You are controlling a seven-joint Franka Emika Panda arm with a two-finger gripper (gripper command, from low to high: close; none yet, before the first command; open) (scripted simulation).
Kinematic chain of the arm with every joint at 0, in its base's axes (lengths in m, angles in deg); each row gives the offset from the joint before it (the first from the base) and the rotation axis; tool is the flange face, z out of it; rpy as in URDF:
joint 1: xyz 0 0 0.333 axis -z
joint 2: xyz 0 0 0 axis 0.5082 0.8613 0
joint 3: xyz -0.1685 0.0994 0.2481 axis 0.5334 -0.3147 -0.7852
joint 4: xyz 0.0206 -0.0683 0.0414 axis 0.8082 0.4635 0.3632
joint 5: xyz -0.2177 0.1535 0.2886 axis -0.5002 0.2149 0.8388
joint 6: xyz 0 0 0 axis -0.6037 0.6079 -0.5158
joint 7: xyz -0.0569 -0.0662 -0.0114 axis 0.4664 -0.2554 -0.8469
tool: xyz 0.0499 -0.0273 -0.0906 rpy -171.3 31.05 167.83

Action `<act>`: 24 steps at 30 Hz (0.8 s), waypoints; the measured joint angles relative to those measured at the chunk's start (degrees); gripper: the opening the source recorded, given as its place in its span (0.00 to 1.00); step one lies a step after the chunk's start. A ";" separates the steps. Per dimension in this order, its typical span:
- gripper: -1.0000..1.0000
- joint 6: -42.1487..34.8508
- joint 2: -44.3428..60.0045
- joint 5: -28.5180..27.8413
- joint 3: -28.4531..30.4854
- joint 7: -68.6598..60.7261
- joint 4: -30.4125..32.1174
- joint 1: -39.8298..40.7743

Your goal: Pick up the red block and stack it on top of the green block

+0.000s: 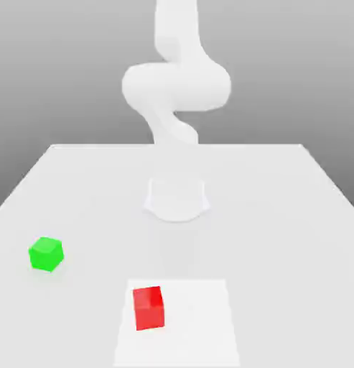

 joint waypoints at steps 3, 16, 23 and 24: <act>0.50 3.59 6.61 -0.45 1.14 -2.22 3.15 -0.26; 0.50 18.31 33.65 0.04 5.54 -13.02 16.10 -0.53; 0.50 27.60 48.26 3.16 5.46 -19.13 20.19 0.41; 0.50 29.32 50.34 3.88 4.93 -19.71 19.95 0.80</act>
